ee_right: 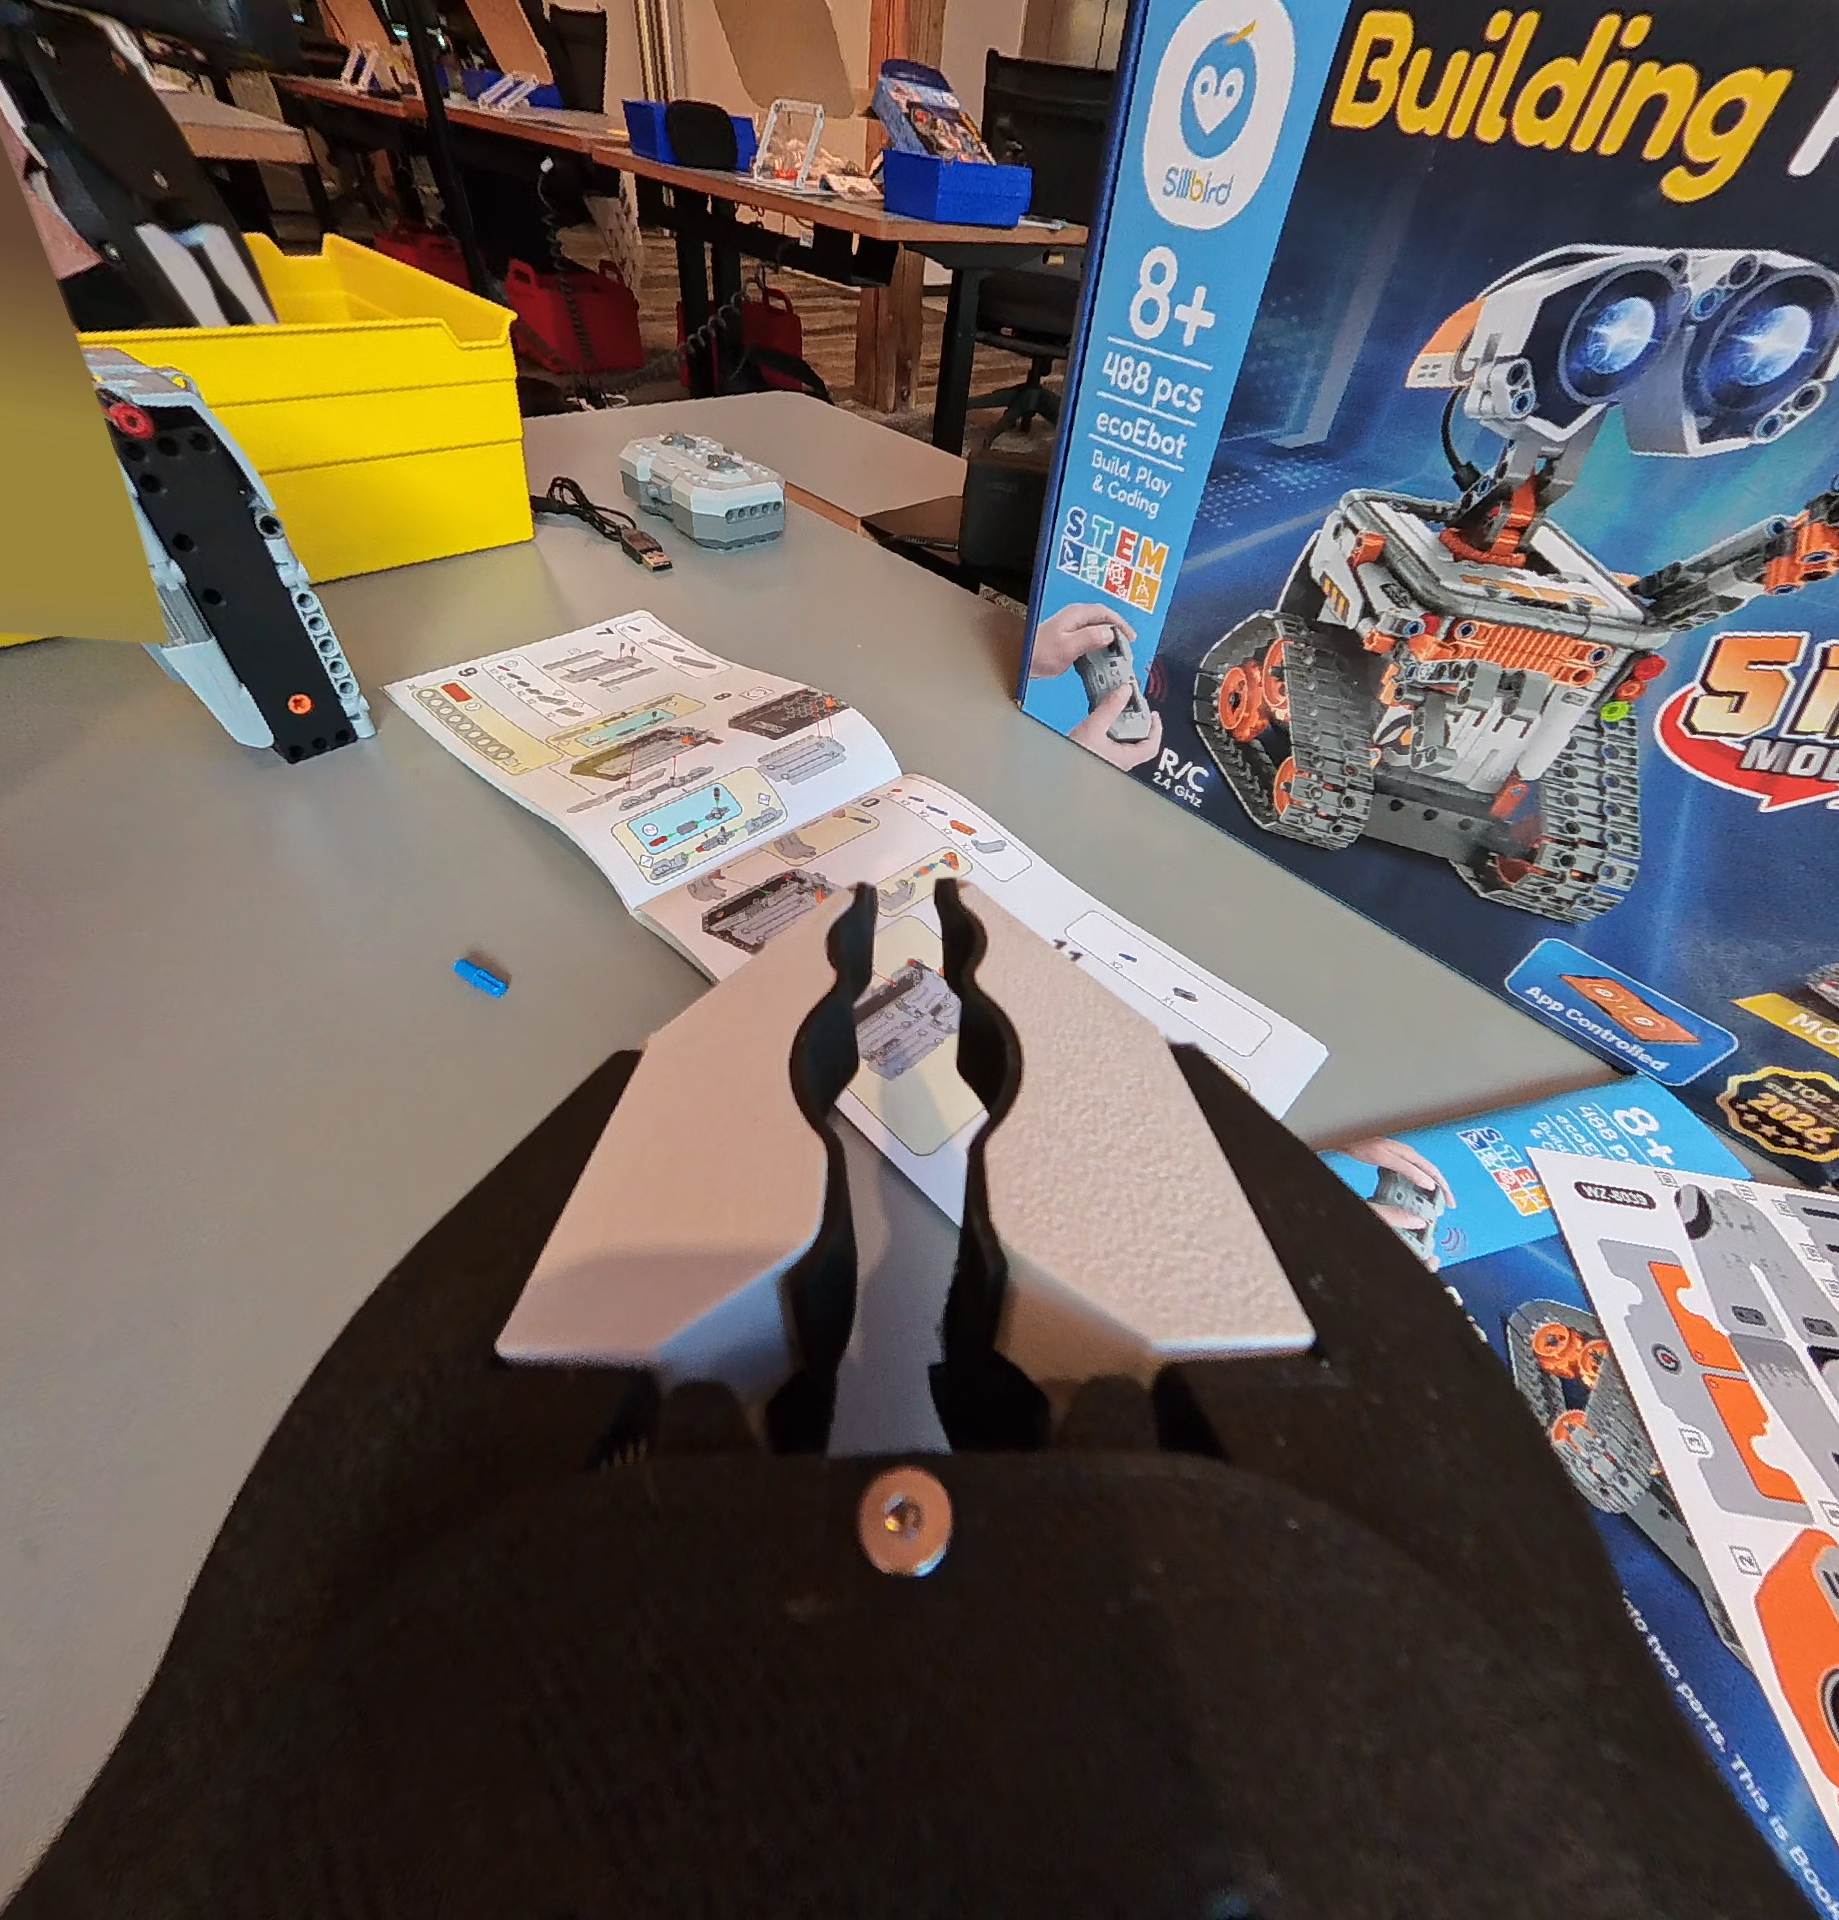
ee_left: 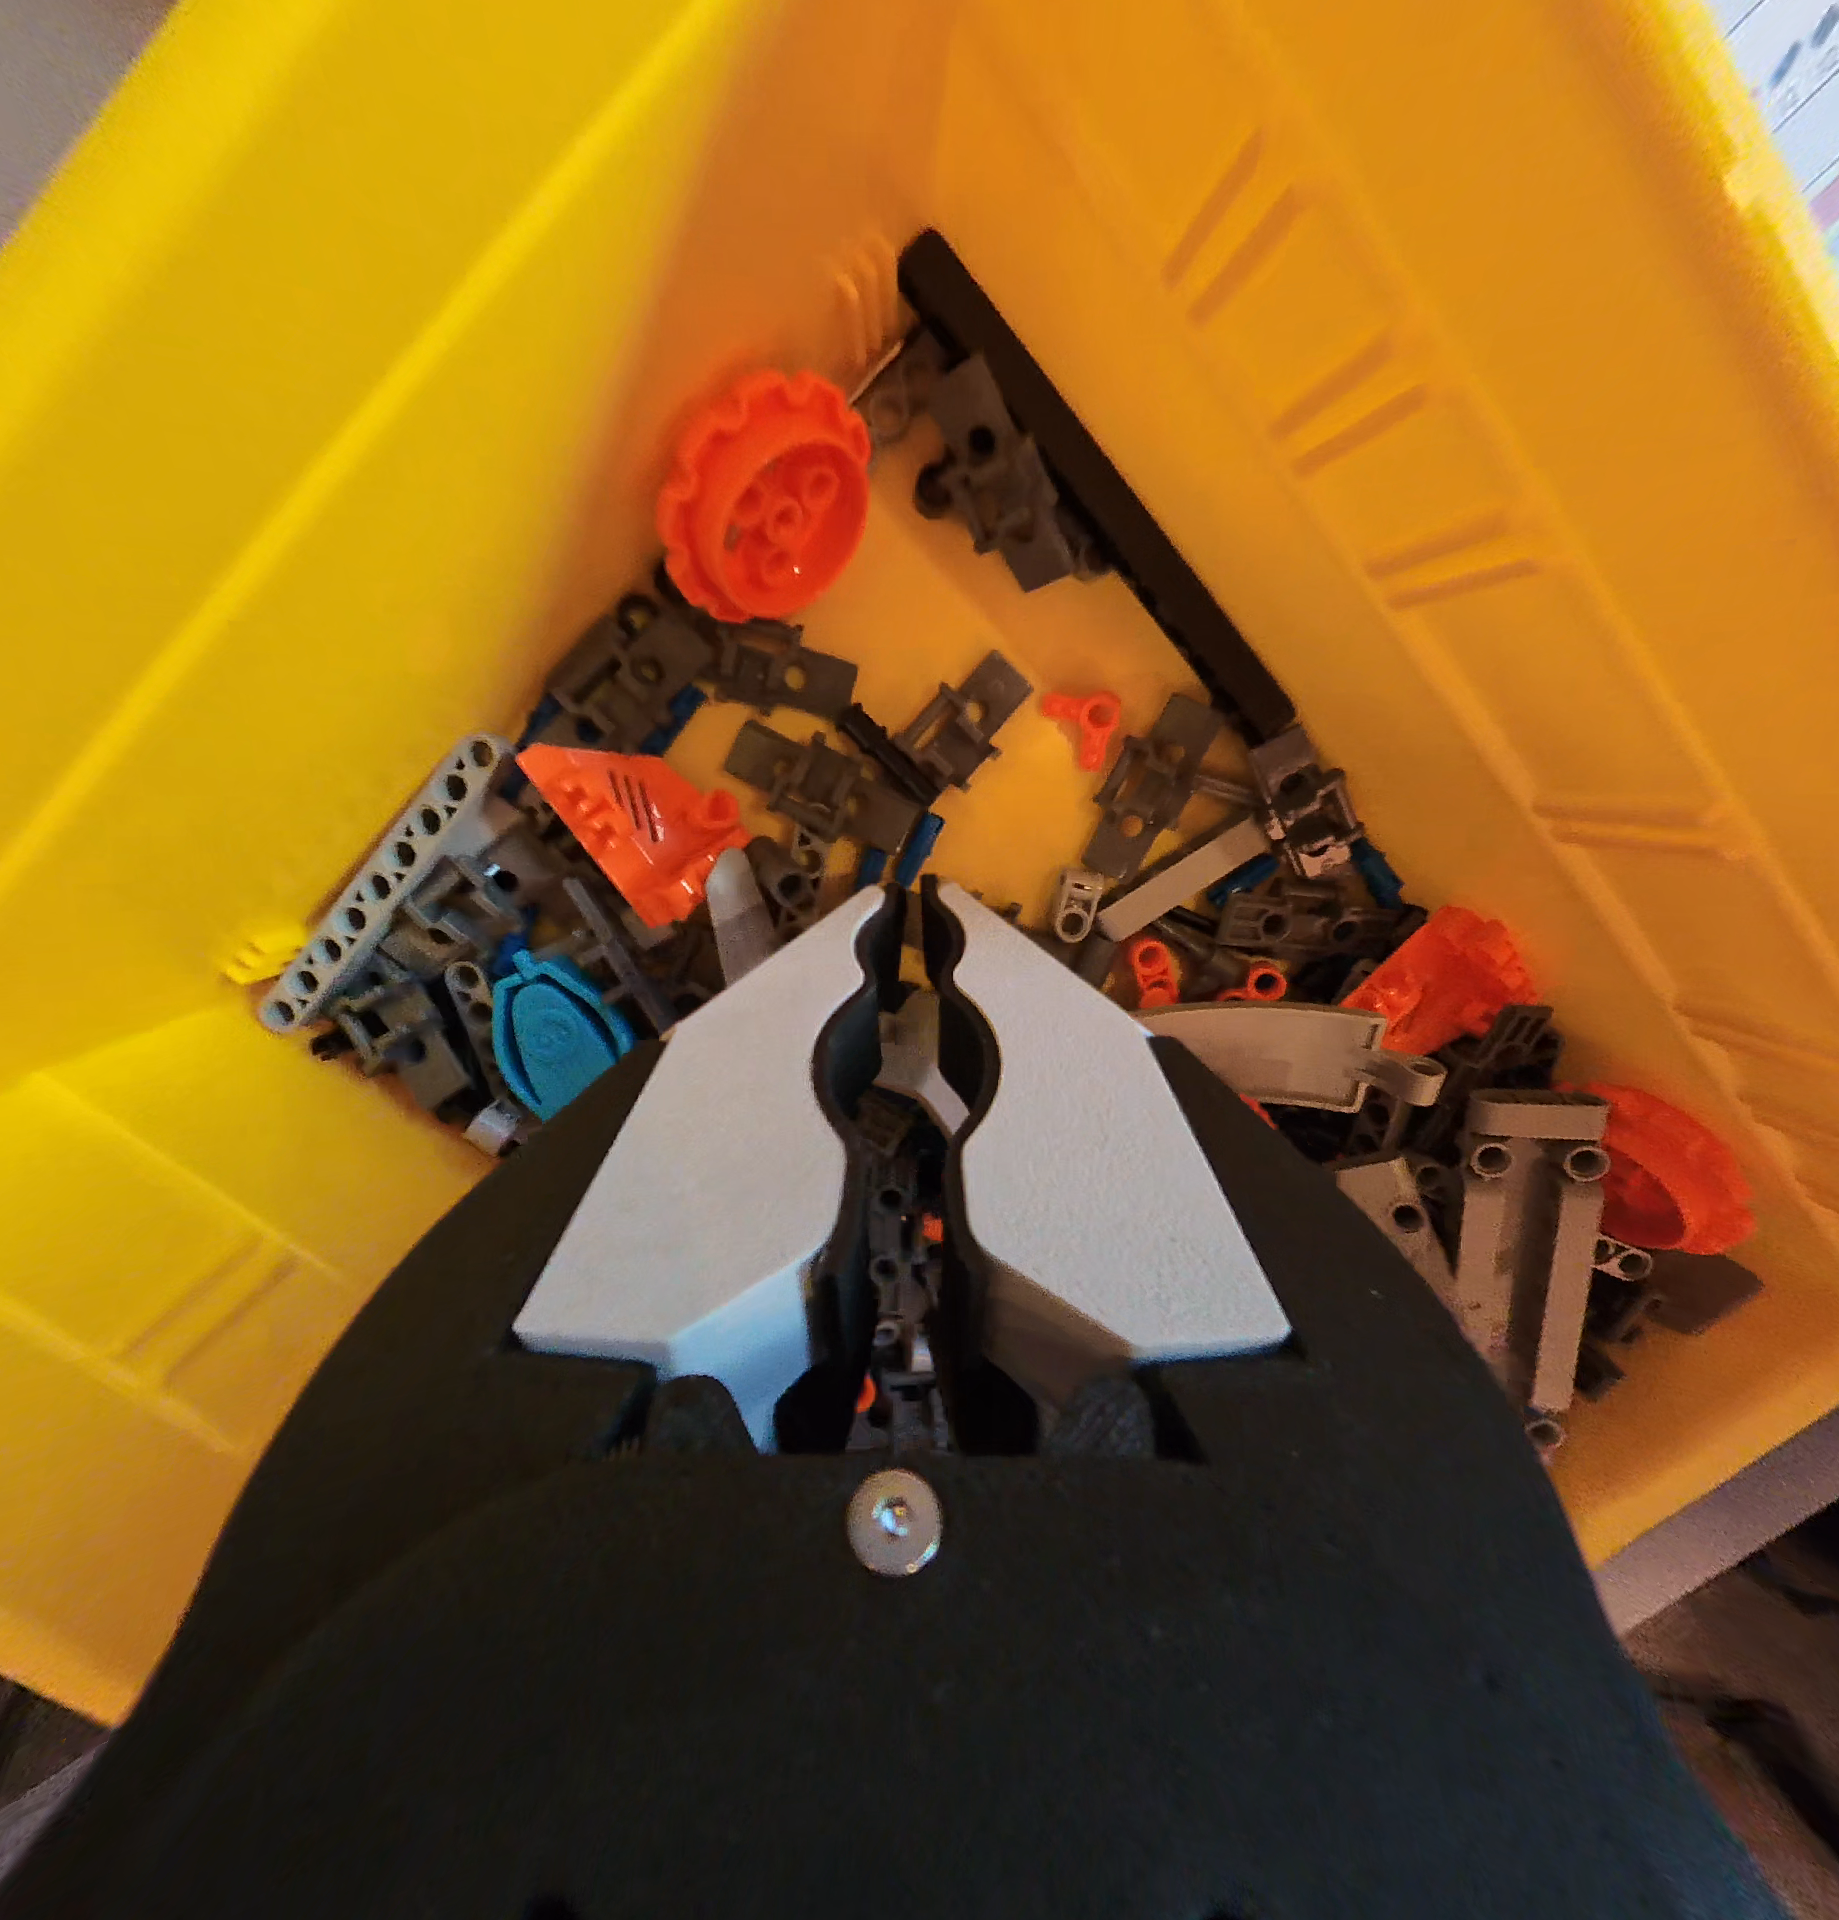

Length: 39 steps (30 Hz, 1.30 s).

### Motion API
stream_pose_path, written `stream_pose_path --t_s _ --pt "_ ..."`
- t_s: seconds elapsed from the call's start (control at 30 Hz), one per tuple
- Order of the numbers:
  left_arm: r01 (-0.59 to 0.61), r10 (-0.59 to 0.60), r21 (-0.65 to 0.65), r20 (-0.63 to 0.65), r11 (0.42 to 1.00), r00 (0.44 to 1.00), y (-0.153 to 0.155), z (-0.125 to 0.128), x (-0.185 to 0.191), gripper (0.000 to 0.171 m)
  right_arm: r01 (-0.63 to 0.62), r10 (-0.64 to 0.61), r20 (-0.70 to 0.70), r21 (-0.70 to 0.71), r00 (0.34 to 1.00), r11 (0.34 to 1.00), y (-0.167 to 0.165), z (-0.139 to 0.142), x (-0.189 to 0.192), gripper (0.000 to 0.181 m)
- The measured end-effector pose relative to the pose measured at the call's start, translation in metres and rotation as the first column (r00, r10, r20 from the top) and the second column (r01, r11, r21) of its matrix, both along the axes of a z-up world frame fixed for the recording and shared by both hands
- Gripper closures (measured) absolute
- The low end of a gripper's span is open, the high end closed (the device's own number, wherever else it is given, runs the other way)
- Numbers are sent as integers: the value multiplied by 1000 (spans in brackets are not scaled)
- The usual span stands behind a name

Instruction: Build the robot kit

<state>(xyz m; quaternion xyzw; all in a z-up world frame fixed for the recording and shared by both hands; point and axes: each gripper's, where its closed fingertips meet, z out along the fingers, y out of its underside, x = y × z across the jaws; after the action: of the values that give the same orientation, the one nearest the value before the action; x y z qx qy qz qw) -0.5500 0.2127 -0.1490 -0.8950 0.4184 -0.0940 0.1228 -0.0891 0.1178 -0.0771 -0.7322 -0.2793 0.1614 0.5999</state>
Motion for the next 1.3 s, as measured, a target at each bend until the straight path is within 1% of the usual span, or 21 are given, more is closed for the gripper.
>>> stream_pose_path --t_s 0.07,0.17,0.27,0.33,0.47,0.53,0.6,0.7,0.77,0.83,0.9,0.97,1.07,1.17,1.23,1.3 --pt "34 -34 -16 -14 999 999 -1 -1 0 169 5 -5 4 -2 1000 1000 0 -1 1 170" --pt "105 -105 -4 -18 994 994 -2 -5 5 168 10 -10 2 -4 1000 1000 0 -2 3 170" --pt "163 -162 11 -68 987 984 -3 -11 4 168 13 -13 -1 -7 1000 1000 1 -2 4 170" --pt "167 -164 28 -88 986 983 0 -12 3 168 13 -13 -1 -6 1000 1000 1 -2 3 170" --pt "187 -184 27 -75 982 980 -1 -13 6 168 9 -9 13 -11 1000 1000 1 -4 2 170" --pt "189 -189 10 -58 982 980 -3 -13 7 164 6 -6 18 -12 1000 1000 0 -5 2 170" --pt "188 -188 0 -56 982 981 -5 -13 6 163 2 -2 21 -16 1000 1000 0 -6 1 170" --pt "195 -191 41 -89 980 978 -1 -13 3 163 1 -1 25 -11 1000 1000 0 -6 1 170" --pt "204 -201 62 -60 977 978 -1 -12 8 163 0 1 24 -12 1000 1000 0 -6 0 170" --pt "189 -187 72 -23 979 982 2 -8 11 166 -2 2 21 -15 1000 1000 0 -6 0 170" --pt "169 -169 67 -2 983 986 5 -4 10 166 -2 2 21 -16 1000 1000 0 -7 0 170" --pt "169 -169 34 24 985 985 3 -3 12 166 0 1 24 -17 1000 1000 0 -7 1 170" --pt "218 -219 28 4 975 976 -1 -5 11 164 -1 1 21 -17 1000 1000 0 -7 1 170" --pt "264 -263 47 -21 963 965 -2 -6 11 162 -4 4 18 -21 1000 1000 0 -7 1 170" --pt "283 -282 47 -27 958 959 -3 -8 12 163 -6 7 20 -25 1000 1000 0 -8 0 170" --pt "285 -283 39 -63 958 957 -2 -12 8 161 -8 9 22 -26 1000 1000 0 -9 0 170"
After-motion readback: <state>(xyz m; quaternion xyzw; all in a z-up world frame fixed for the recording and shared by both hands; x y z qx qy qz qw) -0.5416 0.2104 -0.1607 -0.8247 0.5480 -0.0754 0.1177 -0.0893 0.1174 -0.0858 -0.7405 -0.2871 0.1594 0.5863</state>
